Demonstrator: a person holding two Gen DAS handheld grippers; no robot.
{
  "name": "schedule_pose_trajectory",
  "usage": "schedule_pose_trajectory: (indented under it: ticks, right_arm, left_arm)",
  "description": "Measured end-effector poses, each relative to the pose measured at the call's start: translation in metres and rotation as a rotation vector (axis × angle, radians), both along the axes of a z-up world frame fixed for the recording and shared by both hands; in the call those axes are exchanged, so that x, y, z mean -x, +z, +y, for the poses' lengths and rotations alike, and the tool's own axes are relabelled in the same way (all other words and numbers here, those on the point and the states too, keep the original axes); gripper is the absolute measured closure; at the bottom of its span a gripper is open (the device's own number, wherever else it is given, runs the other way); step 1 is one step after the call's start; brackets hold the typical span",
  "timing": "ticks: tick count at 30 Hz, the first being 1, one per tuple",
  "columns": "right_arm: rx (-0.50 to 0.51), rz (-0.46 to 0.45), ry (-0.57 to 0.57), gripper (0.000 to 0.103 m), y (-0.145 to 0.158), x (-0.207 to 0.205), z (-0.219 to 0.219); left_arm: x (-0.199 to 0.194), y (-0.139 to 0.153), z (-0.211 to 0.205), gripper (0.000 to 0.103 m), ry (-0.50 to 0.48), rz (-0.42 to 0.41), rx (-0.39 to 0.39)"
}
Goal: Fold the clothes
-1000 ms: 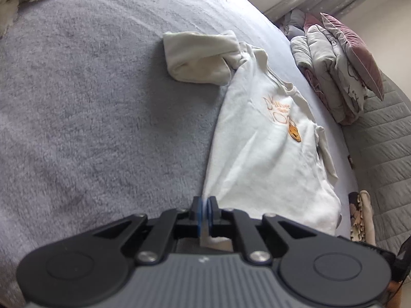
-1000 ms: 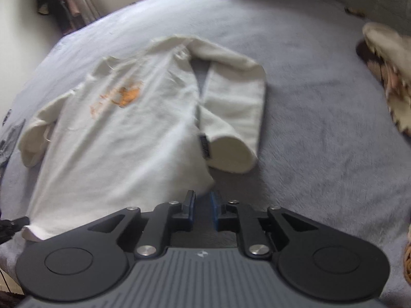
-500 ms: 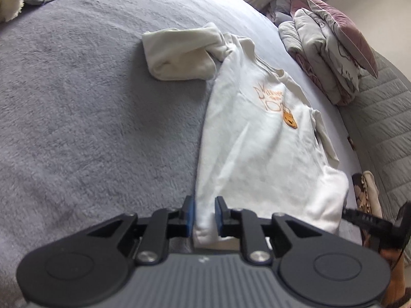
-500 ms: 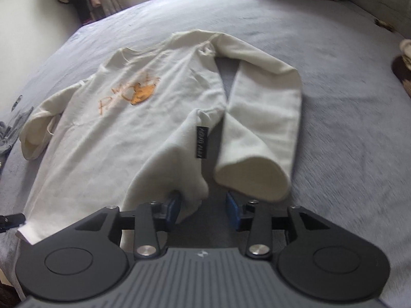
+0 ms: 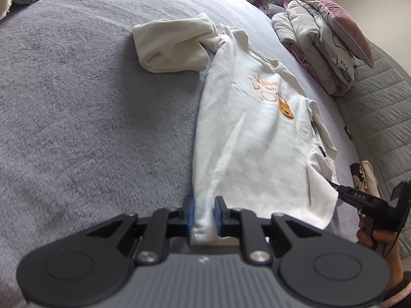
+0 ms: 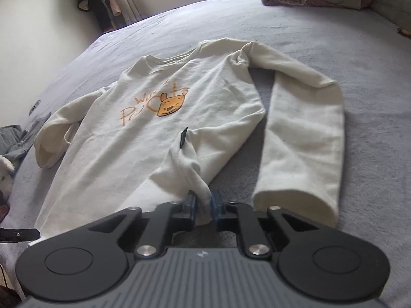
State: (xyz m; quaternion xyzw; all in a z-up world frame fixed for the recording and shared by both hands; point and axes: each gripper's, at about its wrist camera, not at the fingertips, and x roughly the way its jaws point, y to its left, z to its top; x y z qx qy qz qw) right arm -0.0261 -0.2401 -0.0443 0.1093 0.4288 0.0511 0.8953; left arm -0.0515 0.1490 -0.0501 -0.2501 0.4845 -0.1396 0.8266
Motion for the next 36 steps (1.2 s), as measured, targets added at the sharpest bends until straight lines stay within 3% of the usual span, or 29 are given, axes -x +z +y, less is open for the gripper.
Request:
schedule_pose_trajectory:
  ticks: [2,9,16,22,27,33,36]
  right_arm:
    - [0.020,0.017,-0.011,0.092,0.009,0.007,-0.003]
    - [0.112,0.129,-0.028,0.093,0.038,0.045,-0.028]
    - [0.183,0.236,-0.021,0.093,0.029,0.061,-0.030]
    - [0.175,0.322,-0.025,0.094,0.007,0.058,-0.037]
    - [0.136,0.335,-0.038,0.090,-0.003,0.053,-0.041]
    - [0.092,0.237,-0.078,0.068,0.015,0.058,-0.050]
    - [-0.016,0.240,-0.095,0.066,0.008,0.060,-0.058]
  left_arm:
    - [0.002,0.002,0.002,0.098,0.004,-0.003,0.011]
    - [0.011,0.016,0.006,0.099,-0.011,-0.040,0.035]
    - [0.016,0.017,-0.006,0.099,-0.090,-0.021,-0.027]
    - [0.014,0.006,-0.004,0.099,-0.121,0.022,-0.052]
    - [0.006,0.004,-0.006,0.094,-0.159,0.011,-0.072]
    - [-0.003,0.002,0.002,0.081,-0.167,0.053,0.007]
    - [-0.006,-0.005,0.002,0.079,-0.191,0.103,0.068]
